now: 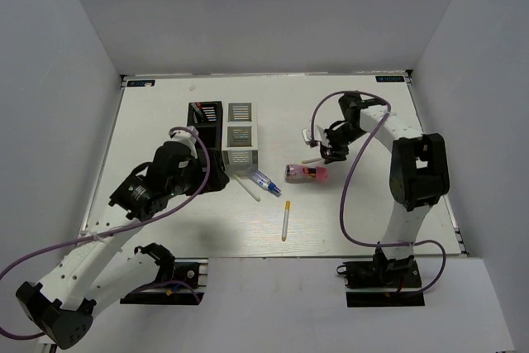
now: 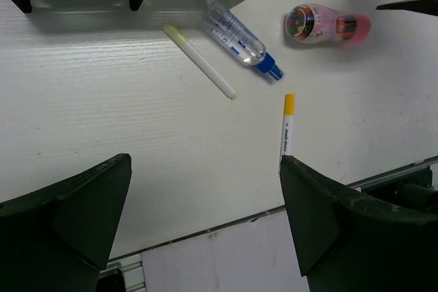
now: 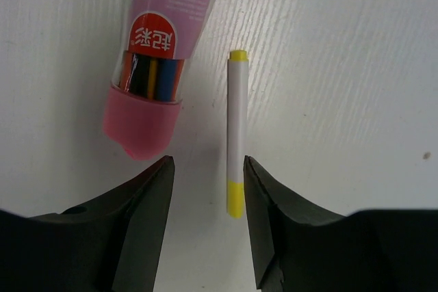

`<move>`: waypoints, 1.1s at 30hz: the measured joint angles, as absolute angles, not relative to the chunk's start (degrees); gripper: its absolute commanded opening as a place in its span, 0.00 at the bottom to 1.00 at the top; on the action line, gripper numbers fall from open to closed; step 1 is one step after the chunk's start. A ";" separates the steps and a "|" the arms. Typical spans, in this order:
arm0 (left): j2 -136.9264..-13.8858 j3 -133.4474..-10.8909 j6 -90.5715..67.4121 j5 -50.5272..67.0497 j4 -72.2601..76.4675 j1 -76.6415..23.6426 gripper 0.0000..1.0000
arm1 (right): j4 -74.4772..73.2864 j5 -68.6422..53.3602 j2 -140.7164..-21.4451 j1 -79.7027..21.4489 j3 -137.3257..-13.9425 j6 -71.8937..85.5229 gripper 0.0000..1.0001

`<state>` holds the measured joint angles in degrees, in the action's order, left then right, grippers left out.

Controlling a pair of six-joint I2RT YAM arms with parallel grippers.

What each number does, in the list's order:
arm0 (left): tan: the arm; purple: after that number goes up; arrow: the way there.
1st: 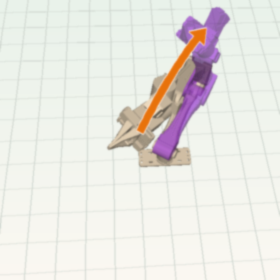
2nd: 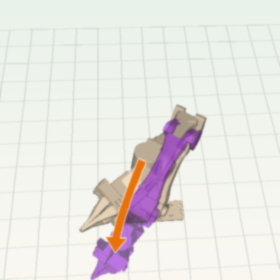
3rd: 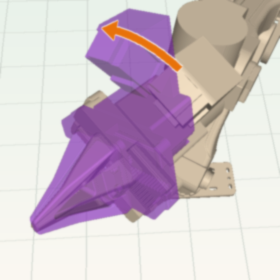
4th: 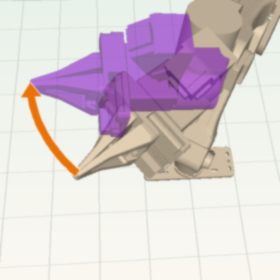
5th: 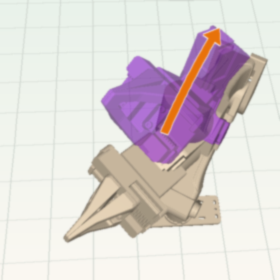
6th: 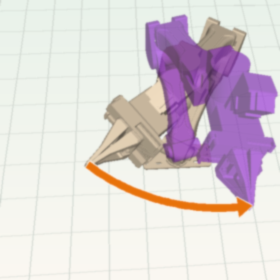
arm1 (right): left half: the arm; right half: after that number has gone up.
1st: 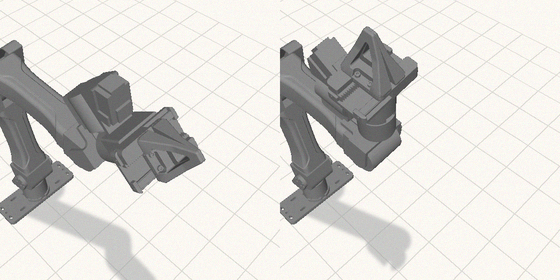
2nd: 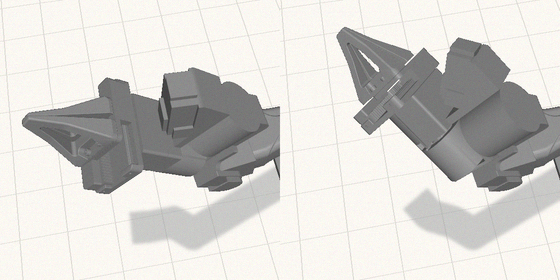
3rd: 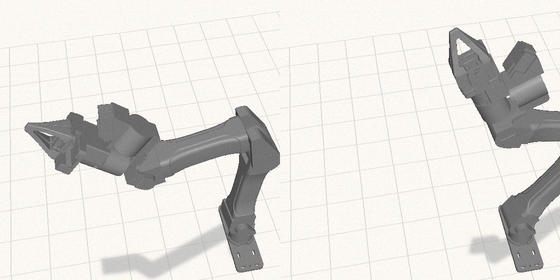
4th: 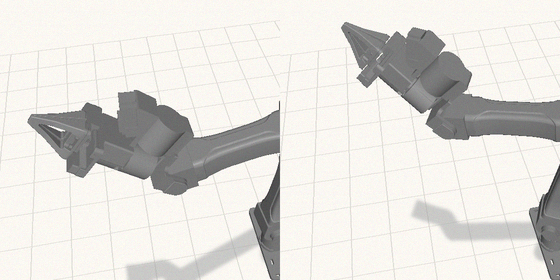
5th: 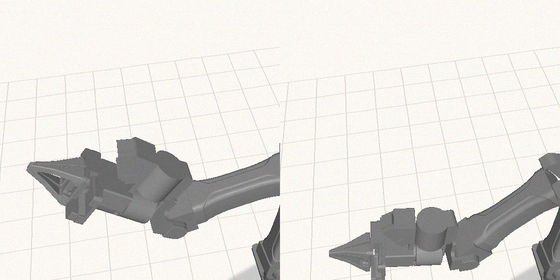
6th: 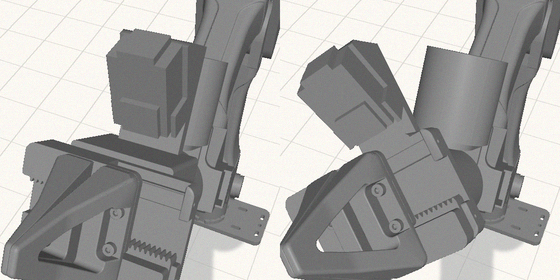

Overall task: Sort the stationery into containers
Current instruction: Pick up the pen from the center of the board.

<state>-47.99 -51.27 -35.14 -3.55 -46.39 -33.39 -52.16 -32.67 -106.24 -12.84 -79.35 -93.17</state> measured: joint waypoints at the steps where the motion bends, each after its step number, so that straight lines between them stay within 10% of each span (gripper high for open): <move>1: -47.88 -51.27 -35.38 -3.55 -46.52 -33.39 0.99 | -52.01 -32.03 -107.11 -13.28 -79.40 -93.06 0.51; 33: -42.33 -48.34 -39.48 -2.72 -52.31 -33.39 0.99 | -50.02 -21.08 -117.03 -21.87 -85.25 -86.17 0.47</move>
<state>-42.33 -48.34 -39.48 -2.72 -52.31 -33.39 -50.02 -21.08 -117.03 -21.87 -85.25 -86.17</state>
